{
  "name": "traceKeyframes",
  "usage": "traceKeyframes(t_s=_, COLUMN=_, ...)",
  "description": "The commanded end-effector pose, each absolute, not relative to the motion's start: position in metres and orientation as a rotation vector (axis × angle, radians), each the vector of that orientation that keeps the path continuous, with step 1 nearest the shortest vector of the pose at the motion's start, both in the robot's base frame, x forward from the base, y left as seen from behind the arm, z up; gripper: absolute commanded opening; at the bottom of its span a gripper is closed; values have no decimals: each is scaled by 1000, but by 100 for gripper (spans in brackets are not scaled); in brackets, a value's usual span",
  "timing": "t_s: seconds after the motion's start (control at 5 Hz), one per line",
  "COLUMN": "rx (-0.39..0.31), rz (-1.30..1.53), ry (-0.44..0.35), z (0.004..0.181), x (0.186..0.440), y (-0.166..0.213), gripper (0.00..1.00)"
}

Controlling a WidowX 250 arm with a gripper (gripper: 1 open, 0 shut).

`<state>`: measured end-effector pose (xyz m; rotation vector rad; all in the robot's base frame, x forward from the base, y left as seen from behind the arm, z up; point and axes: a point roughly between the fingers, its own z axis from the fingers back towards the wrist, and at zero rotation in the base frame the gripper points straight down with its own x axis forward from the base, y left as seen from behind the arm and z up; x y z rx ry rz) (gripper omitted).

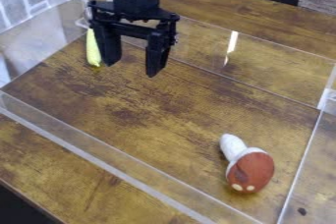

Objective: Move the green spoon to the right

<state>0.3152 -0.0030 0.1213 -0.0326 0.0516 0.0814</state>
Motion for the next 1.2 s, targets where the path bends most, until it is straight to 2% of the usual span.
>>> traceKeyframes(t_s=0.0, rx=-32, rz=82, ry=8, z=135, x=321, y=-9, gripper=100)
traceKeyframes(t_s=0.4, rx=-31, rz=135, ry=11, z=146, x=328, y=17, gripper=100)
traceKeyframes(t_s=0.8, rx=-38, rz=43, ry=26, z=154, x=319, y=10, gripper=100)
traceKeyframes(t_s=1.0, rx=-35, rz=58, ry=52, z=141, x=322, y=19, gripper=100)
